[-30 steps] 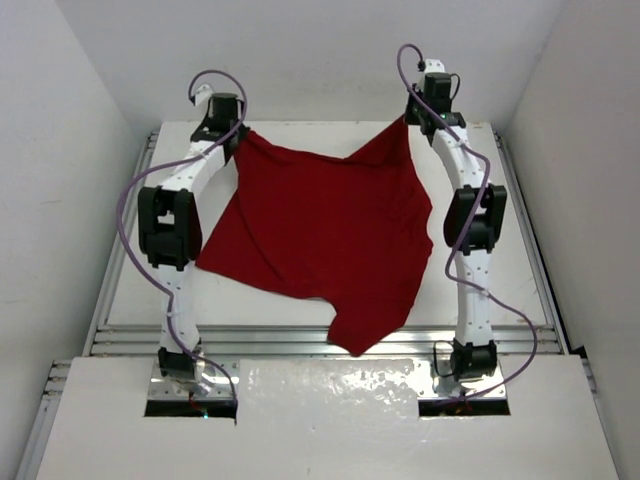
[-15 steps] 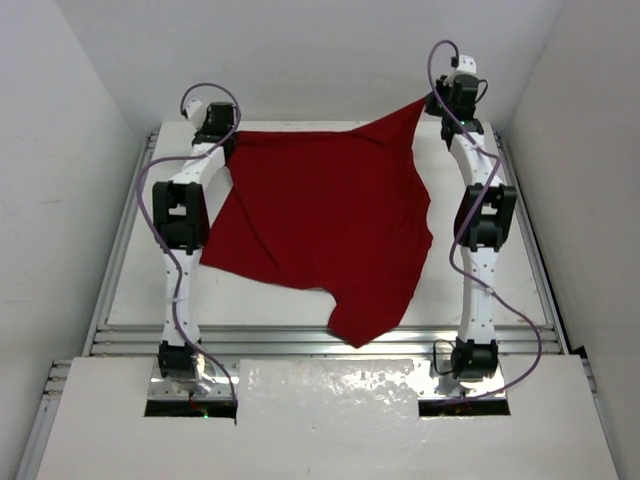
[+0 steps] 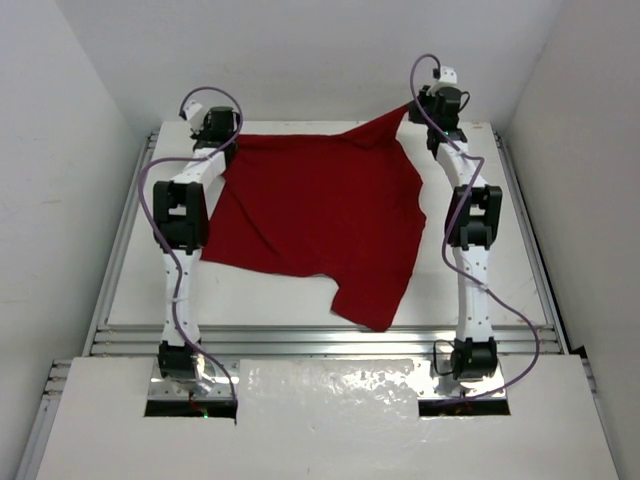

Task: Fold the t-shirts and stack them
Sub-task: Flatten out the tshirt

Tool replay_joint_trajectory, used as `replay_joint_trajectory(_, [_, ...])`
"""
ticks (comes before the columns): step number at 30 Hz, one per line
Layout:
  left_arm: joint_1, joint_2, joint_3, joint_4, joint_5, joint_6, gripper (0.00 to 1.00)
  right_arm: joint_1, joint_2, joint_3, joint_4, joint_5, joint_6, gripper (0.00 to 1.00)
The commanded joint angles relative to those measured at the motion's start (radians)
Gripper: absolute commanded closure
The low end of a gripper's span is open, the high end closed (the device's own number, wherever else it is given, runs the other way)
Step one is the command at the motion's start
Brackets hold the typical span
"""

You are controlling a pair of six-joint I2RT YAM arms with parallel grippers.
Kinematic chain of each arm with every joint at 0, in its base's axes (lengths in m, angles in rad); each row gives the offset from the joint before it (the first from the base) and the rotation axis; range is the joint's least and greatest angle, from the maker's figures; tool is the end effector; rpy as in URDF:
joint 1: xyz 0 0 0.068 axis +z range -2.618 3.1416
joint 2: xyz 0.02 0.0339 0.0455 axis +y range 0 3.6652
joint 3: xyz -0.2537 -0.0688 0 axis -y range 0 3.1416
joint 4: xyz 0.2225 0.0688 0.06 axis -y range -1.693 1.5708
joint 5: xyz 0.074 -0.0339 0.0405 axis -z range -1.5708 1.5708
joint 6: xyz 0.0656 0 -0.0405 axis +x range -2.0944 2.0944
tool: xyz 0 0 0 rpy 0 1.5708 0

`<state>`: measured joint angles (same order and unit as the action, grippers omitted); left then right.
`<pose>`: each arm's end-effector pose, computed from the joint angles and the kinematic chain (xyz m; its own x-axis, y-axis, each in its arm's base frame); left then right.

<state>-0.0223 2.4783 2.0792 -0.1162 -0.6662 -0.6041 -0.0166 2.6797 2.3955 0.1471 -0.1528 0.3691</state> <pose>0.5583 0.0281 0.1766 -0.1101 -0.4442 -0.8891 -0.7079 0.6630 -0.2436 0.6151 -0.0002 0.2028 -0.1759 0.3595 -0.9164 -0.0760 0.9232 0.3768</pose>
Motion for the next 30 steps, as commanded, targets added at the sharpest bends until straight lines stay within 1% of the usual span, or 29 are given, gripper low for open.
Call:
replay_joint_trajectory(1, [0.045, -0.087, 0.021, 0.064, -0.088, 0.046, 1.00, 0.007, -0.030, 0.031, 0.081, -0.028, 0.019, 1.00])
replay_joint_trajectory(6, [0.050, -0.088, 0.038, 0.070, -0.150, 0.076, 1.00, 0.007, -0.044, 0.014, 0.062, -0.044, 0.016, 1.00])
replay_joint_trajectory(9, [0.048, -0.122, 0.029, 0.092, -0.156, 0.127, 1.00, 0.001, -0.092, -0.048, 0.049, -0.039, 0.031, 1.00])
replay_joint_trajectory(10, [0.050, -0.163, 0.018, 0.098, -0.154, 0.142, 1.00, -0.006, -0.110, -0.061, 0.013, -0.039, 0.040, 1.00])
replay_joint_trajectory(13, [0.050, -0.264, -0.054, 0.202, 0.000, 0.226, 1.00, -0.011, -0.256, -0.208, 0.005, -0.016, 0.056, 1.00])
replay_joint_trajectory(14, [0.051, -0.286, -0.060, 0.214, 0.093, 0.240, 1.00, -0.011, -0.344, -0.276, 0.000, -0.016, 0.066, 1.00])
replay_joint_trajectory(16, [0.050, -0.347, -0.074, 0.196, 0.135, 0.231, 1.00, -0.011, -0.423, -0.314, -0.061, -0.033, 0.102, 1.00])
replay_joint_trajectory(17, [0.050, -0.375, -0.091, 0.194, 0.189, 0.227, 1.00, -0.013, -0.463, -0.347, -0.085, -0.046, 0.117, 1.00])
replay_joint_trajectory(18, [0.050, -0.403, -0.112, 0.197, 0.220, 0.227, 1.00, -0.011, -0.562, -0.379, -0.104, -0.060, 0.146, 1.00])
replay_joint_trajectory(19, [0.045, -0.477, -0.173, 0.202, 0.246, 0.216, 1.00, -0.013, -0.622, -0.430, -0.098, -0.095, 0.162, 1.00])
replay_joint_trajectory(20, [0.033, -0.523, -0.212, 0.207, 0.269, 0.211, 1.00, -0.013, -0.689, -0.552, -0.083, -0.106, 0.194, 1.00])
replay_joint_trajectory(21, [0.032, -0.607, -0.241, 0.208, 0.272, 0.204, 1.00, -0.011, -0.821, -0.602, -0.086, -0.109, 0.209, 1.00])
replay_joint_trajectory(22, [0.027, -0.646, -0.270, 0.170, 0.277, 0.195, 1.00, -0.011, -0.886, -0.681, -0.093, -0.128, 0.224, 1.00])
replay_joint_trajectory(23, [0.001, -0.688, -0.275, 0.141, 0.327, 0.182, 1.00, -0.013, -0.947, -0.705, -0.113, -0.139, 0.253, 1.00])
replay_joint_trajectory(24, [0.001, -0.723, -0.275, 0.116, 0.362, 0.169, 1.00, -0.013, -1.006, -0.717, -0.135, -0.145, 0.261, 1.00])
replay_joint_trajectory(25, [0.001, -0.793, -0.265, 0.010, 0.387, 0.130, 1.00, -0.011, -1.108, -0.720, -0.221, -0.137, 0.270, 1.00])
replay_joint_trajectory(26, [0.001, -0.829, -0.261, -0.029, 0.437, 0.115, 1.00, -0.013, -1.154, -0.699, -0.272, -0.122, 0.278, 1.00])
replay_joint_trajectory(27, [0.001, -0.893, -0.257, -0.115, 0.457, 0.092, 1.00, -0.013, -1.249, -0.684, -0.367, -0.105, 0.283, 1.00])
replay_joint_trajectory(28, [0.001, -0.921, -0.239, -0.166, 0.474, 0.077, 1.00, -0.011, -1.289, -0.668, -0.412, -0.087, 0.289, 1.00])
replay_joint_trajectory(29, [0.001, -0.950, -0.231, -0.222, 0.514, 0.061, 1.00, -0.013, -1.326, -0.617, -0.467, -0.058, 0.284, 1.00])
replay_joint_trajectory(30, [0.001, -1.013, -0.244, -0.291, 0.540, 0.046, 1.00, -0.013, -1.362, -0.589, -0.563, -0.051, 0.283, 1.00])
